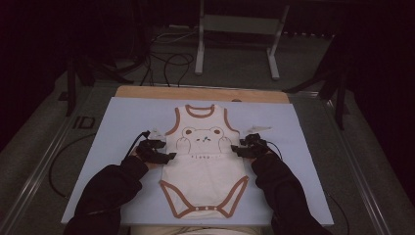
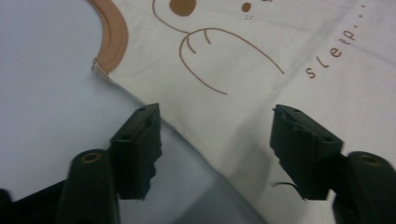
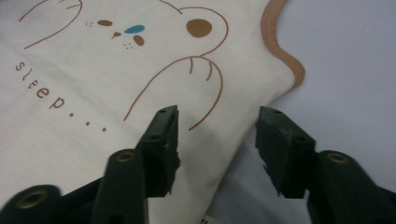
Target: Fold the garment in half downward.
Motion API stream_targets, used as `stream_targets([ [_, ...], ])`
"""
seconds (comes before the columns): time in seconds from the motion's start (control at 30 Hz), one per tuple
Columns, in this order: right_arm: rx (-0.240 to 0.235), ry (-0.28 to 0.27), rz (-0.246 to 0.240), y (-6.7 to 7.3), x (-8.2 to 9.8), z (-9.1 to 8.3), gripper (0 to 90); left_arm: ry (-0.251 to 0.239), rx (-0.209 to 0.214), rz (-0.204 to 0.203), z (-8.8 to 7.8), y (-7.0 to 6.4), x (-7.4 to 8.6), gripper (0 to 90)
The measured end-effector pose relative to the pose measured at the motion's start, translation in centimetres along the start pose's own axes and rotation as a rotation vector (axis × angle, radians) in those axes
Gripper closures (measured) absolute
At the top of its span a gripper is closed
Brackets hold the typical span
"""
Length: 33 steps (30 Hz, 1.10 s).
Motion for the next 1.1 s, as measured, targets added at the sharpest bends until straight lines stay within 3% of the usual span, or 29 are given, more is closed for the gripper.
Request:
stream_targets([
  [0.27, 0.006, 0.032, -0.011, 0.1, 0.3, 0.4, 70.0, -0.006, -0.034, -0.028, 0.3, 0.5, 0.2, 49.1],
  [0.47, 0.008, 0.043, -0.014, 0.2, 0.3, 0.4, 80.9, -0.001, -0.041, -0.019, 0.6, 0.1, 0.1, 54.0],
  [0.7, -0.003, 0.052, -0.035, 0.4, 0.1, 0.5, 86.1, -0.004, -0.033, -0.02, 0.8, -0.2, -0.1, 59.5],
  [0.87, -0.001, 0.05, -0.039, 0.5, 0.1, 0.5, 88.0, -0.005, -0.023, -0.014, 1.0, -0.5, -0.3, 68.2],
  [1.0, 0.001, 0.055, -0.048, 0.5, 0.0, 0.5, 89.4, -0.006, -0.008, -0.025, 1.1, -0.8, -0.5, 85.2],
  [1.1, -0.002, 0.056, -0.043, 0.5, 0.0, 0.4, 89.6, -0.008, -0.006, -0.021, 1.1, -0.8, -0.6, 89.3],
])
Point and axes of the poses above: each handheld gripper's, and its own axes: z roughly forward along the jaws, x roughly out of its underside, y roughly to its left, the point moved 4 cm from there along z, roughly forward along the jaws, and after that the axes turned 5 degrees about -y, right-handed, at the moved point
